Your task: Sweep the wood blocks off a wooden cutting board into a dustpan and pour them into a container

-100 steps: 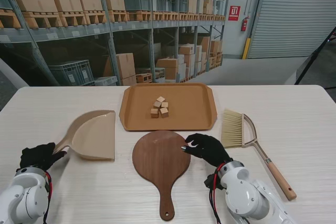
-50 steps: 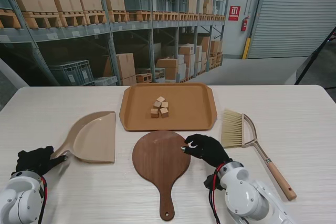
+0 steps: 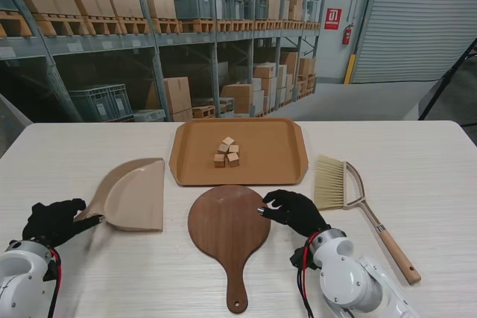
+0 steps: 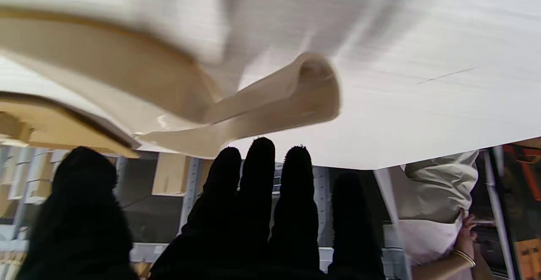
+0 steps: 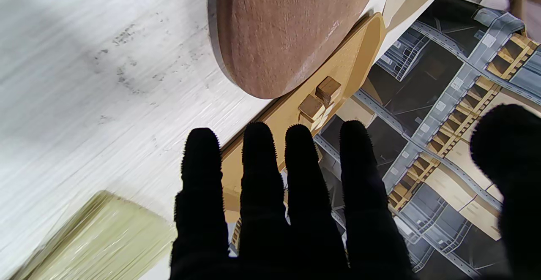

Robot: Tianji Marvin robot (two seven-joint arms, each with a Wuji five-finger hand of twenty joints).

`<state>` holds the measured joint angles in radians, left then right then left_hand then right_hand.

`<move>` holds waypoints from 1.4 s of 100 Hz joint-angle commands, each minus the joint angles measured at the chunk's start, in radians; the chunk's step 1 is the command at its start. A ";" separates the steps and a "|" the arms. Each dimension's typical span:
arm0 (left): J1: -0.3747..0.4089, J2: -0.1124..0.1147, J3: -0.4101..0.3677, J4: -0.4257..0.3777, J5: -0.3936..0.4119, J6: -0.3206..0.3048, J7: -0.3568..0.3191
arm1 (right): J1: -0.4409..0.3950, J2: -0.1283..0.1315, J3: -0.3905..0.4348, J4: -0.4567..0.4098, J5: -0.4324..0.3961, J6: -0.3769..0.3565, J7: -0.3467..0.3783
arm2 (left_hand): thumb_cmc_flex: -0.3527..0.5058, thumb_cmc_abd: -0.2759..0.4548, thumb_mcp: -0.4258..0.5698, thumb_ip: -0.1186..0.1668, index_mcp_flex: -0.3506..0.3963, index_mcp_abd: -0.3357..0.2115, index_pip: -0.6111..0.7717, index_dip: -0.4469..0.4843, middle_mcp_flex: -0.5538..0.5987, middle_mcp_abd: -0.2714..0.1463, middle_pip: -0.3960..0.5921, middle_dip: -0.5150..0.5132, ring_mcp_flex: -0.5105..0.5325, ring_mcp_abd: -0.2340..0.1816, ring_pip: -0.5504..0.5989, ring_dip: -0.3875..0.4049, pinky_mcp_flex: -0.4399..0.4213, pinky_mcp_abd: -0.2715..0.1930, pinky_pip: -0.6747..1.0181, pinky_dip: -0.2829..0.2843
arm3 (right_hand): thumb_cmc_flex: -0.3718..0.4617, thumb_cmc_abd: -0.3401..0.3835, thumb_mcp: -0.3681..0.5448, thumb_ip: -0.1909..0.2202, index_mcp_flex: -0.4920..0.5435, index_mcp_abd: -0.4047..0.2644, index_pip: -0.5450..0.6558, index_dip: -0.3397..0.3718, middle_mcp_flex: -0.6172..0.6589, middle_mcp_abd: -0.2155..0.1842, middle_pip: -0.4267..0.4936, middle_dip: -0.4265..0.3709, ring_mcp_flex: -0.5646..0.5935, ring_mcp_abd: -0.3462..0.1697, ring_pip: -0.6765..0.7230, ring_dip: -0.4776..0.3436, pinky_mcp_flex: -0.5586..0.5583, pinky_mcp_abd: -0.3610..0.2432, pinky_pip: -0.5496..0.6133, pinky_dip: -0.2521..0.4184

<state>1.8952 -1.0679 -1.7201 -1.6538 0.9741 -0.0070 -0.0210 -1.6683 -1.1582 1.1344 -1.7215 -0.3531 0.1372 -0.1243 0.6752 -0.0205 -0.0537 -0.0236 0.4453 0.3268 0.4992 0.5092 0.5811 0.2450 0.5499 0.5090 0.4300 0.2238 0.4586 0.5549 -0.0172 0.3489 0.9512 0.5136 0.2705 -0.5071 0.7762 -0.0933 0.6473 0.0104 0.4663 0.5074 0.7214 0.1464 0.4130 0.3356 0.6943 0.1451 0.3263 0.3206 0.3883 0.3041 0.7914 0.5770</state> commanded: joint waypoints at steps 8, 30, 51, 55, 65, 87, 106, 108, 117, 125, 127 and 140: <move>-0.015 -0.007 0.015 -0.049 -0.051 -0.040 -0.009 | 0.001 -0.004 0.004 -0.015 -0.011 -0.001 0.004 | -0.061 0.029 0.017 0.001 -0.039 -0.022 -0.029 -0.020 -0.053 0.003 -0.066 -0.009 -0.048 0.044 -0.027 -0.009 -0.025 -0.004 -0.021 -0.036 | -0.003 0.018 -0.023 0.022 -0.017 -0.029 0.007 -0.007 0.002 -0.013 0.004 0.009 0.013 -0.007 0.016 0.017 -0.003 0.035 -0.020 0.020; -0.112 -0.021 0.106 -0.053 -0.223 -0.096 0.012 | 0.024 -0.003 0.008 -0.027 -0.039 0.002 -0.003 | -0.082 0.042 0.019 0.001 -0.042 -0.089 -0.113 -0.033 -0.087 -0.040 -0.160 -0.056 -0.067 0.058 -0.090 -0.025 -0.033 0.004 -0.043 -0.056 | -0.006 0.019 -0.025 0.022 -0.017 -0.030 0.005 -0.007 -0.002 -0.012 -0.003 0.006 0.011 -0.008 0.010 0.015 -0.006 0.037 -0.026 0.018; -0.215 -0.025 0.217 -0.043 -0.326 -0.113 -0.009 | 0.050 -0.007 0.002 -0.035 -0.049 0.025 -0.013 | -0.088 0.044 0.018 0.001 -0.020 -0.123 -0.189 -0.069 -0.092 -0.012 -0.266 -0.152 -0.071 0.073 -0.195 -0.089 -0.027 0.032 -0.091 -0.082 | -0.010 0.019 -0.031 0.021 -0.022 -0.033 0.000 -0.010 -0.008 -0.012 -0.016 -0.001 0.005 -0.010 -0.002 0.009 -0.013 0.041 -0.041 0.012; -0.234 -0.026 0.241 -0.038 -0.348 -0.111 -0.013 | 0.055 -0.008 0.000 -0.036 -0.049 0.030 -0.014 | -0.087 0.045 0.019 0.001 -0.009 -0.112 -0.202 -0.075 -0.092 0.005 -0.279 -0.165 -0.072 0.077 -0.210 -0.099 -0.026 0.033 -0.096 -0.085 | -0.013 0.020 -0.033 0.021 -0.023 -0.033 -0.002 -0.010 -0.010 -0.012 -0.019 -0.003 0.003 -0.011 -0.005 0.008 -0.014 0.042 -0.044 0.011; -0.279 -0.029 0.298 -0.023 -0.388 -0.105 -0.019 | 0.065 -0.010 -0.006 -0.034 -0.050 0.039 -0.018 | -0.084 0.050 0.017 0.000 0.019 -0.085 -0.231 -0.089 -0.095 0.021 -0.301 -0.192 -0.075 0.085 -0.243 -0.124 -0.024 0.034 -0.101 -0.087 | -0.020 0.022 -0.039 0.021 -0.027 -0.033 -0.005 -0.012 -0.015 -0.011 -0.026 -0.007 0.001 -0.010 -0.011 0.005 -0.016 0.042 -0.052 0.010; -0.360 -0.046 0.415 0.029 -0.485 -0.084 0.008 | 0.084 -0.011 -0.017 -0.015 -0.052 0.053 -0.014 | -0.068 0.046 0.018 0.000 0.091 -0.036 -0.264 -0.106 -0.052 0.054 -0.322 -0.262 -0.061 0.096 -0.290 -0.202 0.012 0.031 -0.133 -0.104 | -0.033 0.026 -0.055 0.023 -0.037 -0.037 -0.026 -0.028 -0.025 -0.013 -0.056 -0.029 -0.004 -0.018 -0.031 -0.006 -0.020 0.045 -0.072 0.008; -0.408 -0.059 0.497 0.075 -0.552 -0.081 0.026 | 0.097 -0.014 -0.038 0.015 -0.049 0.068 -0.019 | -0.058 0.048 0.020 0.001 0.089 -0.028 -0.281 -0.111 -0.058 0.067 -0.306 -0.273 -0.062 0.104 -0.260 -0.209 0.019 0.030 -0.139 -0.105 | -0.041 0.028 -0.062 0.024 -0.049 -0.041 -0.032 -0.036 -0.039 -0.017 -0.062 -0.037 -0.015 -0.023 -0.044 -0.013 -0.049 0.053 -0.103 0.003; -0.412 -0.061 0.505 0.079 -0.560 -0.081 0.026 | 0.098 -0.014 -0.040 0.019 -0.049 0.069 -0.020 | -0.056 0.049 0.019 0.001 0.087 -0.029 -0.283 -0.110 -0.060 0.066 -0.302 -0.270 -0.066 0.105 -0.252 -0.205 0.019 0.033 -0.141 -0.105 | -0.042 0.029 -0.063 0.024 -0.050 -0.042 -0.033 -0.037 -0.040 -0.017 -0.062 -0.038 -0.016 -0.022 -0.045 -0.013 -0.051 0.053 -0.106 0.003; -0.428 -0.067 0.541 0.101 -0.590 -0.081 0.032 | 0.101 -0.014 -0.050 0.034 -0.047 0.075 -0.018 | -0.052 0.052 0.020 0.002 0.084 -0.031 -0.285 -0.109 -0.057 0.066 -0.295 -0.265 -0.063 0.104 -0.240 -0.200 0.020 0.036 -0.139 -0.103 | -0.045 0.029 -0.066 0.024 -0.052 -0.046 -0.031 -0.039 -0.046 -0.019 -0.062 -0.041 -0.021 -0.021 -0.047 -0.014 -0.066 0.060 -0.127 -0.001; -0.438 -0.071 0.565 0.117 -0.624 -0.072 0.027 | 0.102 -0.012 -0.055 0.044 -0.041 0.078 -0.003 | -0.050 0.061 0.021 0.002 0.086 -0.028 -0.285 -0.107 -0.059 0.073 -0.295 -0.264 -0.064 0.106 -0.239 -0.199 0.020 0.040 -0.135 -0.101 | -0.045 0.030 -0.066 0.025 -0.053 -0.049 -0.029 -0.042 -0.048 -0.020 -0.064 -0.045 -0.026 -0.023 -0.051 -0.016 -0.071 0.063 -0.143 -0.003; -0.439 -0.071 0.570 0.119 -0.633 -0.069 0.023 | 0.102 -0.011 -0.055 0.046 -0.040 0.079 0.000 | -0.049 0.063 0.021 0.001 0.087 -0.028 -0.286 -0.107 -0.059 0.075 -0.296 -0.264 -0.064 0.106 -0.239 -0.199 0.020 0.040 -0.135 -0.101 | -0.044 0.030 -0.066 0.025 -0.054 -0.049 -0.029 -0.043 -0.048 -0.019 -0.064 -0.046 -0.027 -0.023 -0.051 -0.017 -0.073 0.064 -0.146 -0.004; -0.443 -0.071 0.587 0.135 -0.655 -0.060 0.003 | 0.099 -0.008 -0.056 0.052 -0.042 0.077 0.010 | -0.044 0.070 0.020 0.001 0.092 -0.022 -0.289 -0.107 -0.055 0.079 -0.296 -0.263 -0.065 0.111 -0.240 -0.199 0.019 0.041 -0.134 -0.100 | -0.044 0.032 -0.069 0.025 -0.057 -0.050 -0.029 -0.048 -0.049 -0.020 -0.066 -0.050 -0.030 -0.023 -0.055 -0.019 -0.071 0.065 -0.162 -0.002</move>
<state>1.4482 -1.1318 -1.1393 -1.5243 0.3032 -0.0741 0.0090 -1.5568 -1.1674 1.0819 -1.6760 -0.3934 0.2122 -0.1268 0.6269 0.0116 -0.0467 -0.0230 0.5351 0.2681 0.2219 0.4193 0.5120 0.3080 0.2920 0.2527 0.3929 0.2787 0.2130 0.3573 -0.0027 0.3792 0.8303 0.4291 0.2700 -0.4895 0.7496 -0.0925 0.6228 -0.0010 0.4371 0.4682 0.7214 0.1464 0.3622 0.3007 0.6943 0.1451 0.2932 0.3206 0.3309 0.3255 0.6557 0.5770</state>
